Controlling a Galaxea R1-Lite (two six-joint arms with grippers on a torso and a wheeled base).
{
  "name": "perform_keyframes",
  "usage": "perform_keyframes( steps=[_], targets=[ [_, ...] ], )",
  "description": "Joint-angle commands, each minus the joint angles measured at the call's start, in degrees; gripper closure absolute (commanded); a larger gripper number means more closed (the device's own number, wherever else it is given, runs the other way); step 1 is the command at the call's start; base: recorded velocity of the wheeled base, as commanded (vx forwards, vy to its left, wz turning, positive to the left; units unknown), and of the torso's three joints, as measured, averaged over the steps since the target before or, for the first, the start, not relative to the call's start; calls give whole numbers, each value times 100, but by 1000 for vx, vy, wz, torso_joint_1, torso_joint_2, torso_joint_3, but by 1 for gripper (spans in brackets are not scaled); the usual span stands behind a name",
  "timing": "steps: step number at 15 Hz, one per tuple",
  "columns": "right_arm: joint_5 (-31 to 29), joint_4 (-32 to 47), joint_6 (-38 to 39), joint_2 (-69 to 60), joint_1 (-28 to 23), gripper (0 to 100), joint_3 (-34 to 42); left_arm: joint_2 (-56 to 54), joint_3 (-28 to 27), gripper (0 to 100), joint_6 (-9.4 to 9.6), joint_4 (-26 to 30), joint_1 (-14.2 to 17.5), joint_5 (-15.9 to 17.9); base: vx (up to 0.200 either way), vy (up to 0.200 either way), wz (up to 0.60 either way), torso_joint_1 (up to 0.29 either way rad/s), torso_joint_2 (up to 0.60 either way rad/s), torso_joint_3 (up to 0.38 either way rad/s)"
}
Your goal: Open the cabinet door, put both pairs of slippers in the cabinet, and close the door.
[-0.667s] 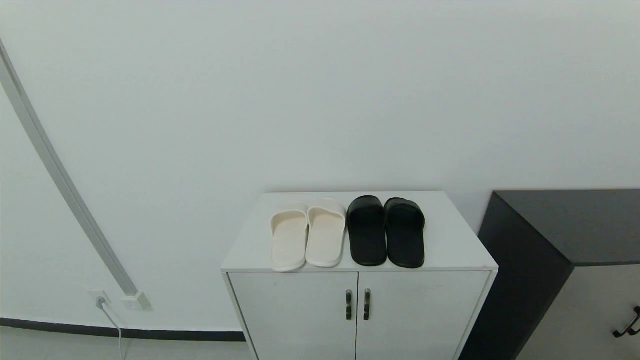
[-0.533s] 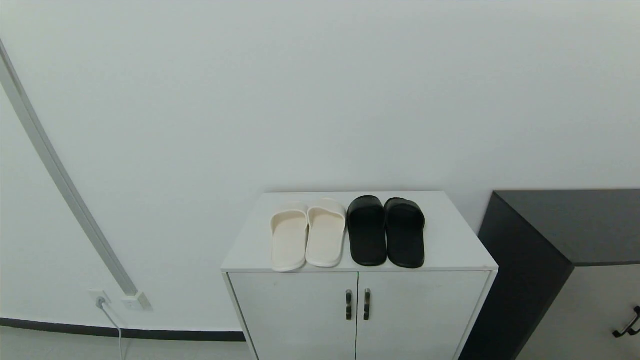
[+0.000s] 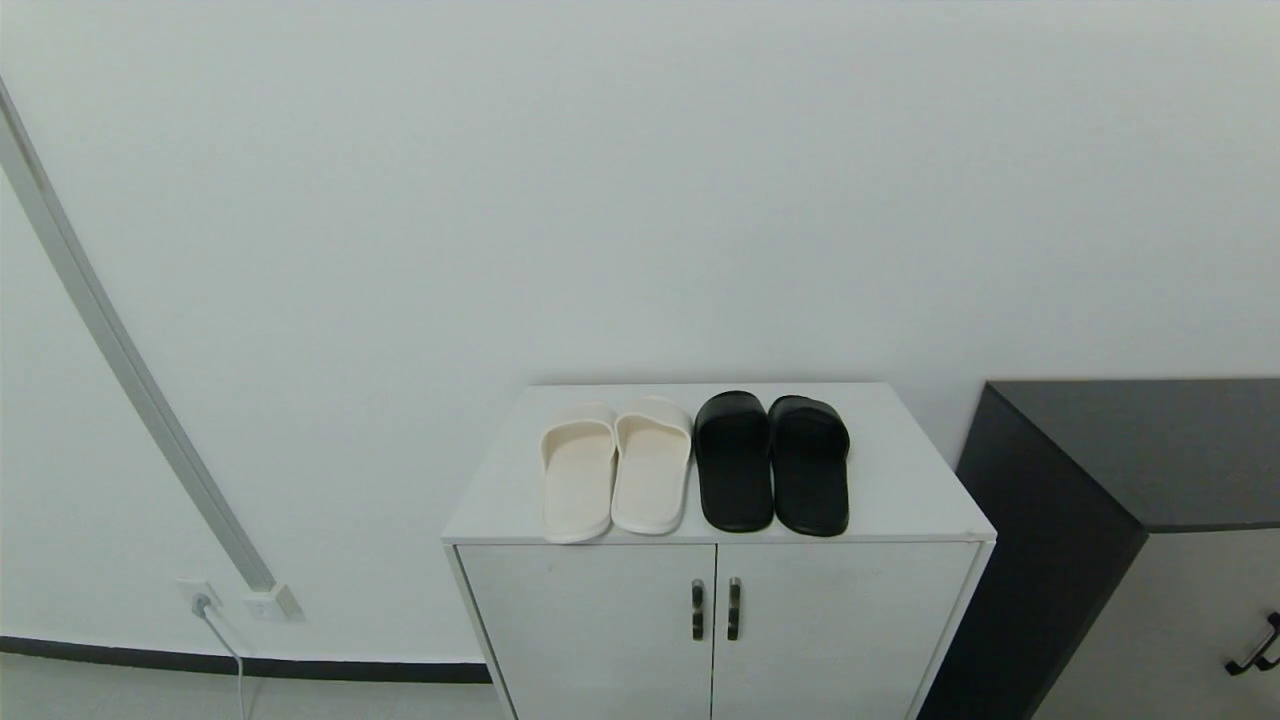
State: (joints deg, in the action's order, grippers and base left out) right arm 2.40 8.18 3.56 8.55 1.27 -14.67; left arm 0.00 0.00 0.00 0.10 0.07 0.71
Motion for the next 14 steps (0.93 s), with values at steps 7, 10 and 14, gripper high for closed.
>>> perform_keyframes(
  steps=[7, 10, 14],
  targets=[
    [463, -2110, 259, 4085, 691, 0, -151, 0, 0, 100, 9, -1, 1, 0, 0, 0, 0, 0, 0, 0],
    [-504, -2409, 866, 5122, 2070, 0, -678, 0, 0, 100, 9, -1, 1, 8, 0, 0, 0, 0, 0, 0],
    [-1198, -2462, 1261, 6089, 3090, 0, -1337, 0, 0, 100, 9, -1, 1, 8, 0, 0, 0, 0, 0, 0]
  ],
)
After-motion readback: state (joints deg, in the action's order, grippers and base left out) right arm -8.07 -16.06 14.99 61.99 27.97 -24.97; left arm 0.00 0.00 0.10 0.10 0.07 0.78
